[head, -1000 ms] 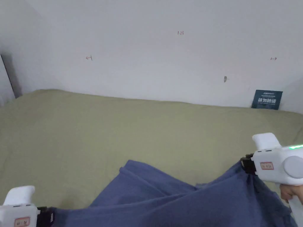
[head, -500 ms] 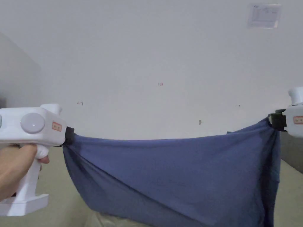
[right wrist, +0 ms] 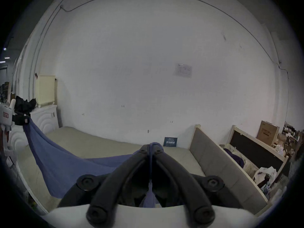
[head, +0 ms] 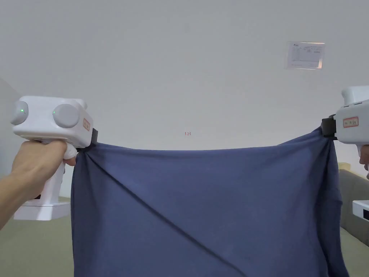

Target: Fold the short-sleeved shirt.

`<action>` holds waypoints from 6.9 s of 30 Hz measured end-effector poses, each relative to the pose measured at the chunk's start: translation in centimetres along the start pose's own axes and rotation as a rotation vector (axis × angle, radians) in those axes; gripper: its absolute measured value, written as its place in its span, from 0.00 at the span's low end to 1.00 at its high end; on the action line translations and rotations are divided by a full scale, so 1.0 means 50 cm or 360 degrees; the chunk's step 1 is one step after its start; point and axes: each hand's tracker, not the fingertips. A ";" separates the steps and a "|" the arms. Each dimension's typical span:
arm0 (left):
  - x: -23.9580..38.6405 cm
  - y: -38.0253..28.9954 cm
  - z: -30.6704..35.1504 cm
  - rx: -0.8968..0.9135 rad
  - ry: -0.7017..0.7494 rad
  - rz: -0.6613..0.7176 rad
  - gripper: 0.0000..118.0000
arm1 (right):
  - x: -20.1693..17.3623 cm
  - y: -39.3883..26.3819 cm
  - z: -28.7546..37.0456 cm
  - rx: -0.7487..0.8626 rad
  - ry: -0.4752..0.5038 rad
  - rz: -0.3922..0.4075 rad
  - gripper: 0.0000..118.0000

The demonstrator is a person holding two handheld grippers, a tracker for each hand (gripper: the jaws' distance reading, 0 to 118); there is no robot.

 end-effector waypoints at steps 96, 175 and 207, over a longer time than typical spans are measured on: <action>-0.155 -0.913 -0.017 -0.0943 -0.0152 0.0111 0.98 | -0.031 -0.974 0.291 -0.1020 0.0137 -0.0189 0.00; -0.002 -0.803 -0.319 -0.1002 -0.0178 -0.0041 0.06 | -0.030 -0.964 -0.107 -0.1329 0.0153 -0.0214 0.91; -0.129 -0.885 -0.003 -0.0944 -0.0311 0.0174 0.25 | -0.033 -0.953 0.238 -0.1288 0.0286 -0.0341 0.36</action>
